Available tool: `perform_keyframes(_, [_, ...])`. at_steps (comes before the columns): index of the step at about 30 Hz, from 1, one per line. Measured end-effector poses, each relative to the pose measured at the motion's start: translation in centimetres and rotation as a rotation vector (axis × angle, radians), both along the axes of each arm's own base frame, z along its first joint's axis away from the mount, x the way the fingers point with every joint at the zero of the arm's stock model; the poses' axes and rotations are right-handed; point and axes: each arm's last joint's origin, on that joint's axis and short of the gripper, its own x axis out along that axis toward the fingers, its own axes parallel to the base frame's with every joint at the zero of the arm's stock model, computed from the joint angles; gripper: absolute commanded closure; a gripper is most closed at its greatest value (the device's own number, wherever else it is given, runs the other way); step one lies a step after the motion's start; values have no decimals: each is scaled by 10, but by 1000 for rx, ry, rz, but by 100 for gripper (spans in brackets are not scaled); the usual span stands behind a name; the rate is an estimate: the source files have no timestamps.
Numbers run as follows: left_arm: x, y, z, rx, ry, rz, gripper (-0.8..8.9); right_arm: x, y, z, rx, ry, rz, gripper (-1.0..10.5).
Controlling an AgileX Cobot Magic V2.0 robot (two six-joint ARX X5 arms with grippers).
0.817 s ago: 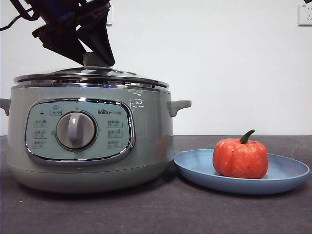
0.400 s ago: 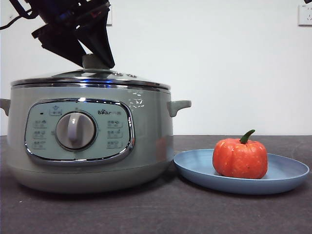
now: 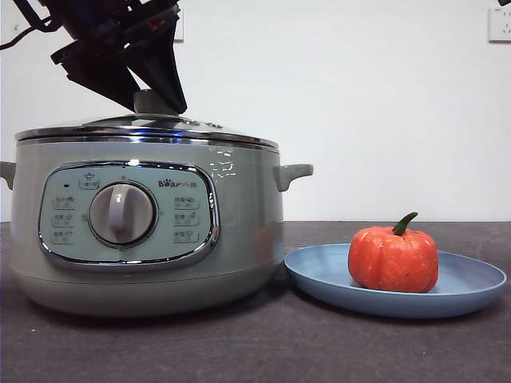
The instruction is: Take the pumpkin out from the steamer,put the pumpkin in the blue plate,close the lid
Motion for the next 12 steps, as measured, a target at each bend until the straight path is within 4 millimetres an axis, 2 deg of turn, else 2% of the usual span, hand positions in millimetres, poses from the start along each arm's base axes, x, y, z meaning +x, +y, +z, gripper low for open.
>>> perform_keyframes(3, [0, 0, 0, 8, -6, 8, 384, 0, 0, 0, 0, 0, 0, 384])
perform_keyframes(4, [0, 0, 0, 11, -8, 12, 339, 0, 0, 0, 0, 0, 0, 384])
perform_keyframes(12, [-1, 2, 4, 48, -49, 66, 343, 0, 0, 0, 0, 0, 1, 385])
